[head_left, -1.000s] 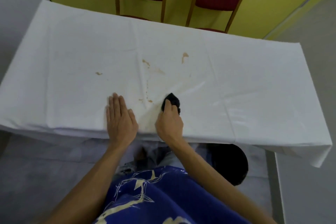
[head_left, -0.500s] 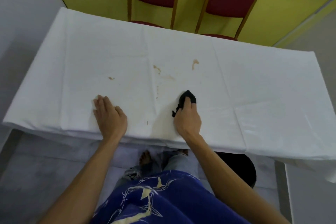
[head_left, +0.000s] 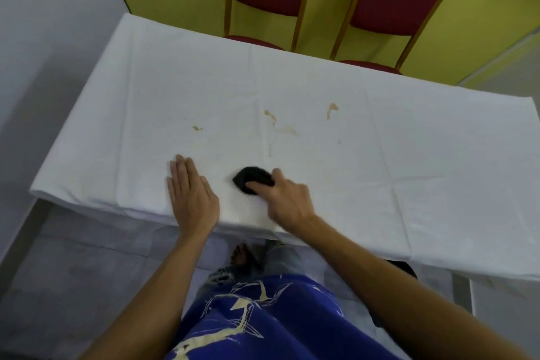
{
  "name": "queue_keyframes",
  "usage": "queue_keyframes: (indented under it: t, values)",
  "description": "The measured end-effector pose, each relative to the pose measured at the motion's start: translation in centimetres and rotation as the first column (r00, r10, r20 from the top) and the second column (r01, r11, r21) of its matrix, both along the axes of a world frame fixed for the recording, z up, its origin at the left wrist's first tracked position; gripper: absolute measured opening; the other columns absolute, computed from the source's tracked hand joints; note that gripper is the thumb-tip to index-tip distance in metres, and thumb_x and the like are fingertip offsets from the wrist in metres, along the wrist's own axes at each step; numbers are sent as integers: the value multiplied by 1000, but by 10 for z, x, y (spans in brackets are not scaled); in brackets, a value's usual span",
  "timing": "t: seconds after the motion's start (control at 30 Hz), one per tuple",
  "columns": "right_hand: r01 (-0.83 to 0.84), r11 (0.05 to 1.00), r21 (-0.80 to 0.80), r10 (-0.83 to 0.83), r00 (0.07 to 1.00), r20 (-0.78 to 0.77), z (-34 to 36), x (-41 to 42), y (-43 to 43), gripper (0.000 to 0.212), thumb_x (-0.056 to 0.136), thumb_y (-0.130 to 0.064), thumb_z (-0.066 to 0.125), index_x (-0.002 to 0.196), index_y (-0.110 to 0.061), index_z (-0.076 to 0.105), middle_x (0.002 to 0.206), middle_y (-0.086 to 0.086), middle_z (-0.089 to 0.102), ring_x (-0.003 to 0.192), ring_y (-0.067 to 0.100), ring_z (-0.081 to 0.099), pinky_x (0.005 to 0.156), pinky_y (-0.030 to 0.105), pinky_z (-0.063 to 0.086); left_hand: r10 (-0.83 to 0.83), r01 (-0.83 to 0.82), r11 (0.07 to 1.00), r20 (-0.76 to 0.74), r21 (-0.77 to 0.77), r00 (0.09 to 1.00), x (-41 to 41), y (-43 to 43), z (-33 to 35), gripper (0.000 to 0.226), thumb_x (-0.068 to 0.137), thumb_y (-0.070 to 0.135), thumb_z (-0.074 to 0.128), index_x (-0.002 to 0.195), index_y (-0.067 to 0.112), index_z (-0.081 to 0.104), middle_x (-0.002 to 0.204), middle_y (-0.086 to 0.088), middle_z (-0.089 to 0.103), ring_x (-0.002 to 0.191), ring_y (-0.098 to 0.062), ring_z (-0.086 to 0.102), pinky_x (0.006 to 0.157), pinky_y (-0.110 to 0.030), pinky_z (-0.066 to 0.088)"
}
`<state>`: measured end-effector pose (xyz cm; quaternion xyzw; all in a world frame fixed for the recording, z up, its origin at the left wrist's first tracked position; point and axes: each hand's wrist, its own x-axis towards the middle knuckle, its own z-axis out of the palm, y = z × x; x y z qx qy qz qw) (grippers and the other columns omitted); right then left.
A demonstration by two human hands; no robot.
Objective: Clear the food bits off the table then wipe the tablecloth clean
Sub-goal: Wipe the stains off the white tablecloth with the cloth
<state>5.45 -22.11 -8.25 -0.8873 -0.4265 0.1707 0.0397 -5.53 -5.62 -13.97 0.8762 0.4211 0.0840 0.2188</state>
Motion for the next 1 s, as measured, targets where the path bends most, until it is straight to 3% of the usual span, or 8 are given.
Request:
queue_keyframes:
  t: [0.1, 0.23, 0.33, 0.47, 0.6, 0.7, 0.83, 1.0]
  values:
    - [289, 957, -31, -286, 955, 79, 8, 68, -21, 54, 94, -20, 48, 139, -50, 44, 114, 6, 44, 86, 33, 62, 69, 36, 44, -9, 9, 1000, -11, 5, 1000, 1, 1, -4, 54, 104, 15, 28, 155, 2, 18, 165, -13, 10, 154, -26, 3, 125, -41, 1]
    - [610, 787, 98, -609, 792, -36, 21, 118, -23, 51, 96, -17, 41, 142, -37, 47, 120, 9, 49, 93, 34, 61, 86, 40, 50, 70, -70, 997, -3, -38, 998, 12, -2, 3, 57, 99, 4, 33, 153, -4, 19, 164, -17, 9, 153, -30, 2, 125, -46, 1]
    - [440, 878, 187, -431, 898, -89, 28, 79, 17, 48, 95, -22, 46, 141, -37, 47, 119, 10, 50, 96, 37, 60, 86, 40, 49, 107, -103, 992, 48, -74, 993, 39, -17, 19, 56, 99, 3, 33, 153, -4, 19, 165, -16, 7, 154, -28, -1, 125, -41, -4]
    - [202, 975, 94, -184, 968, -170, 7, 21, 40, 41, 99, -34, 44, 139, -39, 42, 116, 10, 50, 87, 34, 60, 76, 43, 52, -29, 42, 995, 141, -91, 990, 86, -42, 32, 52, 104, 16, 24, 154, 0, 19, 165, -11, 9, 154, -23, 1, 123, -33, -5]
    - [66, 998, -4, -66, 996, -66, -3, 48, 1, 54, 96, -35, 53, 144, -45, 33, 111, 8, 46, 74, 31, 57, 64, 36, 49, -168, 166, 982, -15, -94, 986, 83, -43, 6, 64, 104, 37, 13, 155, 0, 6, 166, -12, -3, 154, -24, -5, 125, -43, 0]
    - [179, 981, -70, -179, 984, 1, -1, 96, -41, 56, 96, -31, 53, 142, -55, 33, 101, 3, 41, 67, 27, 52, 60, 31, 40, -237, 237, 971, -120, -21, 964, 74, -41, -6, 68, 102, 42, 7, 156, 2, -1, 165, -12, -7, 154, -24, -6, 125, -44, -1]
    - [536, 843, -48, -537, 844, 2, 6, 171, -106, 45, 95, -34, 48, 137, -49, 48, 113, 11, 56, 93, 36, 62, 78, 38, 50, -216, 213, 976, -175, -36, 961, 81, -46, -1, 65, 104, 37, 16, 156, 2, -2, 165, -10, -9, 153, -22, -9, 125, -45, -2]
    - [858, 489, 159, -863, 502, -57, 2, 210, -124, 29, 102, -29, 38, 126, -20, 51, 119, 18, 57, 102, 38, 57, 83, 44, 46, -125, 115, 990, -126, -84, 984, 105, -53, 16, 60, 104, 19, 29, 154, -4, 6, 165, -14, -7, 153, -27, -8, 124, -43, -6]
